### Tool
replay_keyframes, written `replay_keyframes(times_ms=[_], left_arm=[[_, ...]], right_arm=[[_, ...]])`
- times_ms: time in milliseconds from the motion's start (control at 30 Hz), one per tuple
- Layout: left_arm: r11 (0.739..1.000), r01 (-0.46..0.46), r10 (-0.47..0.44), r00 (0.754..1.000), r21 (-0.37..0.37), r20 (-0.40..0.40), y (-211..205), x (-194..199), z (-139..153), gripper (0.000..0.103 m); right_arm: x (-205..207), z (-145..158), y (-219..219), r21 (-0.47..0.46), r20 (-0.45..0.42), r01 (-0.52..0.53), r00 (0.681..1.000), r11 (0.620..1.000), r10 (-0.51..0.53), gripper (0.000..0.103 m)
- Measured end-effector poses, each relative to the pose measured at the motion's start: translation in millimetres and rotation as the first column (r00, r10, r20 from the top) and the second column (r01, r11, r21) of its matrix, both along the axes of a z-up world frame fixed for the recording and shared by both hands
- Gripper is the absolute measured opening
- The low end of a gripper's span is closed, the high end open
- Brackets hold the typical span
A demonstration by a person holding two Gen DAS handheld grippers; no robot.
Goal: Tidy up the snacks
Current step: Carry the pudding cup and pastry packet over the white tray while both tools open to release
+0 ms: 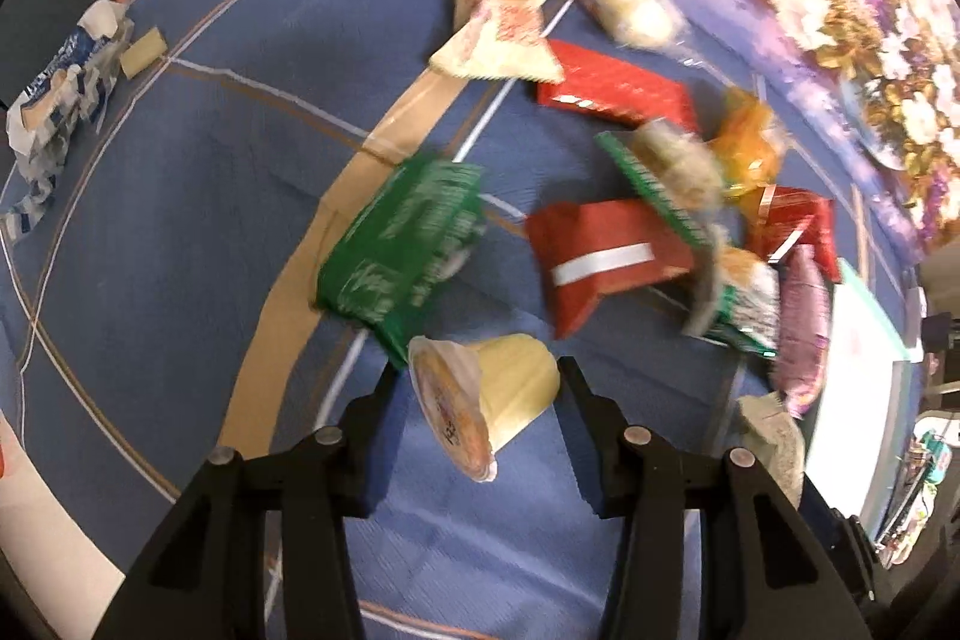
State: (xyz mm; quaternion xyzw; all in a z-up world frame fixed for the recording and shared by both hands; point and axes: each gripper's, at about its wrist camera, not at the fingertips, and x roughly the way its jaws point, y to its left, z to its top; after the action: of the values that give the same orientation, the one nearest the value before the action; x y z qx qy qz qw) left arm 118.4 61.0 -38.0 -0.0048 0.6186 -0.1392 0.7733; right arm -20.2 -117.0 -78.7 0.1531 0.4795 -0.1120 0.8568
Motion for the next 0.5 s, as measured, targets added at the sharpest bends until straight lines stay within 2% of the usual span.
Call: replay_keyframes(times_ms=[167, 300, 500], left_arm=[[0.999, 0.037, -0.035, 0.998, -0.033, 0.05, -18, -16, 33, 0.05], [0.996, 0.069, -0.065, 0.995, -0.055, 0.07, -42, -34, 48, 0.05], [0.988, 0.115, -0.106, 0.991, -0.107, 0.086, -82, -58, 79, 0.05]], right_arm=[[-22, 21, -9, -0.005, 0.038, 0.03, 0.999, 1.0, -0.03, 0.055], [-40, 38, -24, -0.003, 0.069, 0.066, 0.995, 0.998, -0.066, 0.055], [-60, 55, -60, -0.041, 0.098, 0.183, 0.979, 0.982, -0.178, 0.055]])
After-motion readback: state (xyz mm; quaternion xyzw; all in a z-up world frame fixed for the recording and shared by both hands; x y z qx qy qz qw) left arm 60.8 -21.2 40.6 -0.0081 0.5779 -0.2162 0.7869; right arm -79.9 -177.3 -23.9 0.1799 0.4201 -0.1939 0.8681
